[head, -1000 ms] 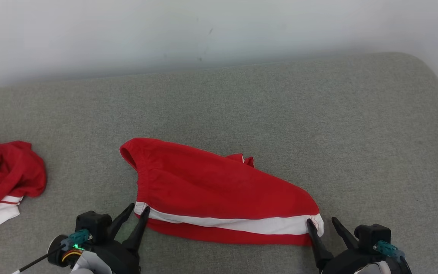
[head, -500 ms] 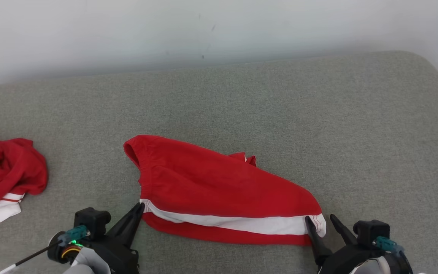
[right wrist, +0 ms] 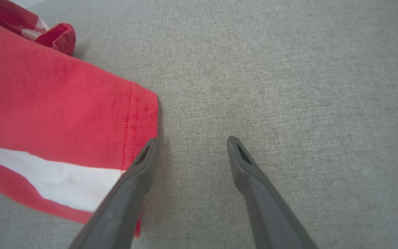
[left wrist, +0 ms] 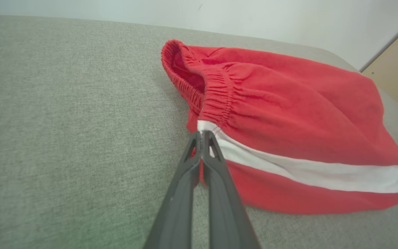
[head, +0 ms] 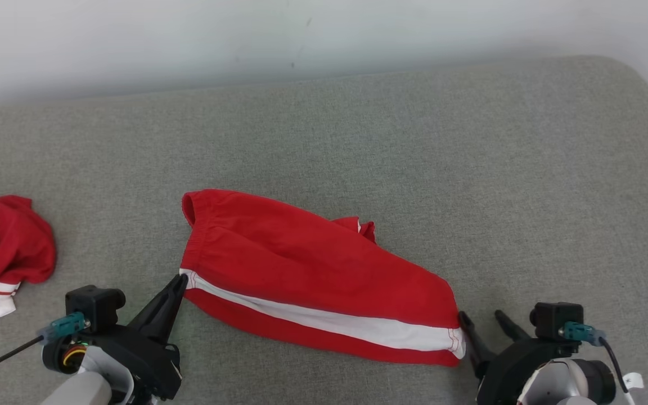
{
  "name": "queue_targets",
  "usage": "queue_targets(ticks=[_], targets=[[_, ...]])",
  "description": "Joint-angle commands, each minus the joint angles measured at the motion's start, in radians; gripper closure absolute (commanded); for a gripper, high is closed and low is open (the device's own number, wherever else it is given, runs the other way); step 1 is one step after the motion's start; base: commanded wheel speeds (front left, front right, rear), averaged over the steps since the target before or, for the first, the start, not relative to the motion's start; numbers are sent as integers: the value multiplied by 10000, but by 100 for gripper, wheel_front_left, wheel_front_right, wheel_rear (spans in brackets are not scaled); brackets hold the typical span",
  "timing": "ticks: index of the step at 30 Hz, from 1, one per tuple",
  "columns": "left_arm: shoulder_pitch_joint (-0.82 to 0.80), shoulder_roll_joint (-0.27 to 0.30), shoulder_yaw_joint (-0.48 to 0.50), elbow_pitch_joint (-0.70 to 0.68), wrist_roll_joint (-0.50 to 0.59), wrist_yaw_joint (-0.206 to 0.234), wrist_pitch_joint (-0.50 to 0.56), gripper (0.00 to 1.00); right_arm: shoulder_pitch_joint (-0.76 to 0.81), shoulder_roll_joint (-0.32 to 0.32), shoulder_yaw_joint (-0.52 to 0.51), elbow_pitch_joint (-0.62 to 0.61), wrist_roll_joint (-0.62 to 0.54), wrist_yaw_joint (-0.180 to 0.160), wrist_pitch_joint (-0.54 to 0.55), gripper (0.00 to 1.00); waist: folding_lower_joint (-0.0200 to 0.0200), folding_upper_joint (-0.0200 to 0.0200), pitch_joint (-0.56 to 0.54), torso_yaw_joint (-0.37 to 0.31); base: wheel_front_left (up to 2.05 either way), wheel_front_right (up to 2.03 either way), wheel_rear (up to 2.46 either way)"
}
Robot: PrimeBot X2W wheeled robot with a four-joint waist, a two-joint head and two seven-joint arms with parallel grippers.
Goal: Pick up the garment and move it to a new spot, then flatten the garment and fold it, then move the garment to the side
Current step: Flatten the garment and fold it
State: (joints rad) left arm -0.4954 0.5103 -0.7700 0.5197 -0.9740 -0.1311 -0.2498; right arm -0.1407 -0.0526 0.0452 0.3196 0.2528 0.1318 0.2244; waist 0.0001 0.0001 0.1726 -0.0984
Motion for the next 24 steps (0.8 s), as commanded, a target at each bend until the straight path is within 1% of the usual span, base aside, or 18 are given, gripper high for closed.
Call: queue_targets(ticks=[1,4,9,13,17,24], targets=[[-140,91,-64,-51,-74,8,-53,100,41,28,121,-50,143,-25,94,0,-1,-1,91,-39,0,0,0],[-244,246,-204,-126,-189,8,-60,100,223,24,390,-287,343,-25,174,0,-1,-1,159,-34,0,0,0],[-351,324,-389,-215,-301,8,-95,100,578,25,399,-989,506,-25,-138,0,-1,-1,201,2,0,0,0],[-381,332,-493,-239,-406,8,-115,100,1178,18,812,-1543,857,-25,408,0,-1,-1,201,21,0,0,0],[-387,375,-528,-250,-479,8,-128,100,1640,17,843,-2011,919,-25,815,0,-1,-1,227,-9,0,0,0],[-453,375,-538,-282,-501,8,-153,100,1590,18,1221,-2243,1160,-25,1002,0,-1,-1,307,29,0,0,0]])
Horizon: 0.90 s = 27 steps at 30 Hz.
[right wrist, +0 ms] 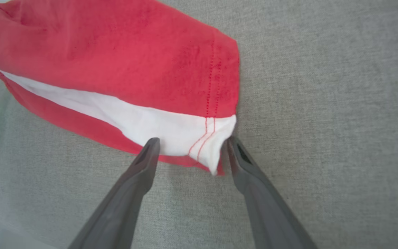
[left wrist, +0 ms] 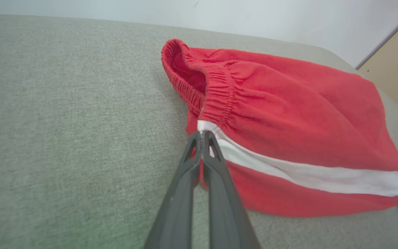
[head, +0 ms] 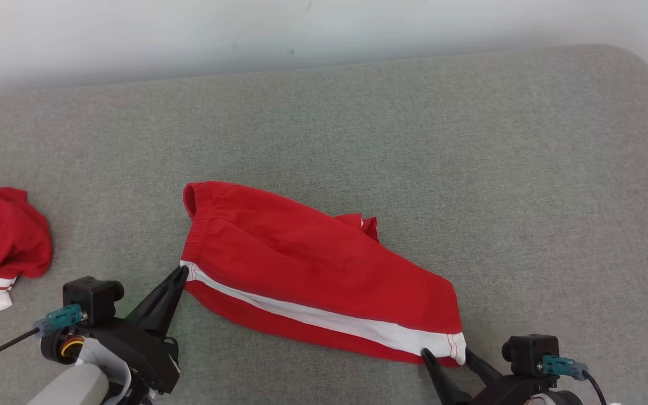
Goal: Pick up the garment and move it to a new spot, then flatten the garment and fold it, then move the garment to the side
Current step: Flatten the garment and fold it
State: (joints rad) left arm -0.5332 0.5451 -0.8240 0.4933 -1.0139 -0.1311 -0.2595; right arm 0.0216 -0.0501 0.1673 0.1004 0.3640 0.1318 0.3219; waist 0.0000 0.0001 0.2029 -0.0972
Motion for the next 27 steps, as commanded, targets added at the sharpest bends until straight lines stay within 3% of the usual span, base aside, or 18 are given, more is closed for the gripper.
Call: queue_targets(ticks=[1,8,10,11,13,14,16,27], targets=[[-90,25,3,-20,-100,8,-59,100,-20,-10,58,-49,49,-25,71,0,0,-1,7,33,0,0,0],[-84,61,32,-39,-109,8,-74,100,11,-7,242,-235,70,-25,64,0,0,-1,8,75,0,0,0],[-43,65,50,-41,-107,8,-77,100,10,-5,266,-304,-10,-25,10,17,0,-1,-6,74,0,0,0],[-18,65,62,-46,-107,8,-76,100,30,-7,275,-307,-20,-25,1,47,0,-1,-15,71,0,0,0],[44,37,101,-67,-93,8,-66,100,12,-7,204,-381,-102,-25,-122,67,0,-1,-42,67,0,0,0],[84,17,137,-77,-73,8,-66,100,26,-6,180,-373,-169,-25,-145,71,0,-1,-64,66,0,0,0],[175,-42,307,-111,-51,8,-67,100,18,-5,87,-468,-232,-25,-278,100,0,-1,-115,60,0,0,0],[1018,-646,1919,-1137,-721,8,-62,100,-457,-5,-406,-1229,-338,-25,-962,100,0,-1,-739,57,0,0,0]])
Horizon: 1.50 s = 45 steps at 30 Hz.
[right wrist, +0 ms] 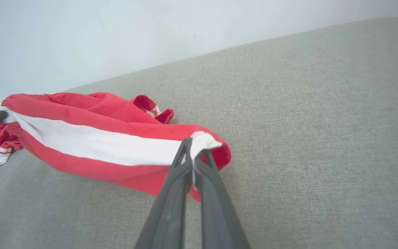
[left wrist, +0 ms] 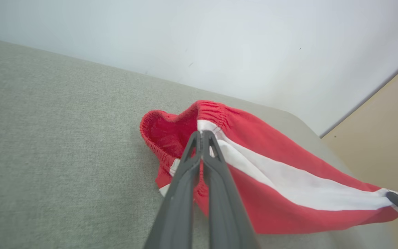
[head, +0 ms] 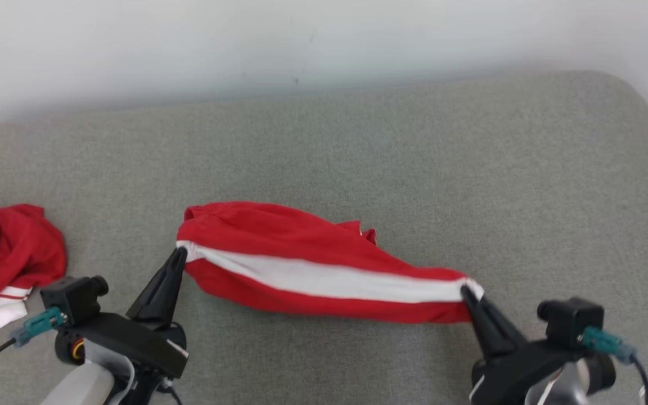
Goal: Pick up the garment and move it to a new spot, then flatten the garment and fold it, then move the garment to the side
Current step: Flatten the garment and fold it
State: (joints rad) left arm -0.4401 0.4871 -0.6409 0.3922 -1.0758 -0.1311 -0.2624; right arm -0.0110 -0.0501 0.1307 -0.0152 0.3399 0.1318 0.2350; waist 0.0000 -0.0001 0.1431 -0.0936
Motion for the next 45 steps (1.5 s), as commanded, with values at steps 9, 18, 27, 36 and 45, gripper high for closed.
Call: queue_targets(ticks=[9,18,27,36,45], targets=[[-931,-449,523,-1089,-804,6,8,100,-2670,-1090,565,-111,-51,-25,1,100,0,1,-31,-73,0,0,0],[-3683,-572,1006,-610,-795,247,596,100,-7066,-2307,1772,1706,613,-25,-272,100,0,1,1684,-249,0,0,0],[-6682,-342,1857,-429,-589,793,817,100,-11235,-2055,1717,3800,181,-25,-1887,100,0,1,3736,-642,0,0,0],[-8693,-731,2441,-755,265,1067,118,100,-13930,-1520,600,5487,-1446,-25,-4619,100,0,1,4274,-661,0,0,0],[-8560,-1725,4423,-1274,1507,644,-27,100,-14483,-1001,-845,4633,-3540,-27,-5002,100,0,1,4501,-654,0,0,0]])
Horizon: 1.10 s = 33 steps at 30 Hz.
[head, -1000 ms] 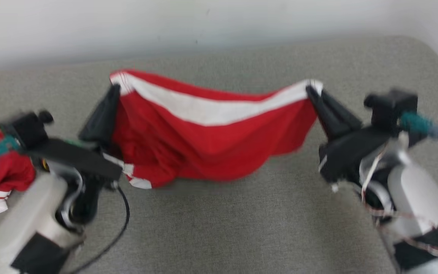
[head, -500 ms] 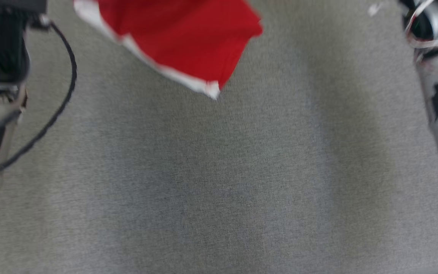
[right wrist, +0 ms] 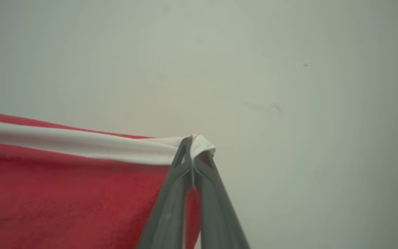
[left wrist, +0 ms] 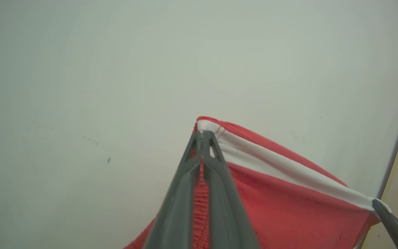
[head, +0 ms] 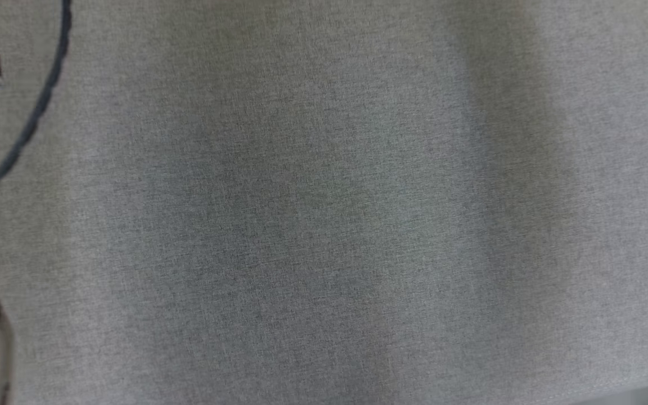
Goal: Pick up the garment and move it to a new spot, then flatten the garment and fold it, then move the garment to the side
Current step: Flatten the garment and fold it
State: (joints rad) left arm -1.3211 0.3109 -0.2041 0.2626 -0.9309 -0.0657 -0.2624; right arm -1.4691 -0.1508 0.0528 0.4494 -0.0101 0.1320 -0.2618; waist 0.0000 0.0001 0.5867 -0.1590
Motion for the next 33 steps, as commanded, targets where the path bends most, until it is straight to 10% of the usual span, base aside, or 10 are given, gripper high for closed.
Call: queue_targets(ticks=[1,11,33], targets=[[310,-46,216,15,217,-76,-28,100,208,35,-135,-246,-225,-29,-36,100,0,-1,114,14,0,0,0],[2086,-676,27,330,248,-633,-32,100,1946,-518,1084,-176,-256,-29,-24,100,0,-1,83,313,0,0,0],[8698,293,-2216,-1509,-2890,-656,32,100,8878,-2533,2121,-3577,3038,-29,2391,100,0,-1,-2888,812,0,0,0]])
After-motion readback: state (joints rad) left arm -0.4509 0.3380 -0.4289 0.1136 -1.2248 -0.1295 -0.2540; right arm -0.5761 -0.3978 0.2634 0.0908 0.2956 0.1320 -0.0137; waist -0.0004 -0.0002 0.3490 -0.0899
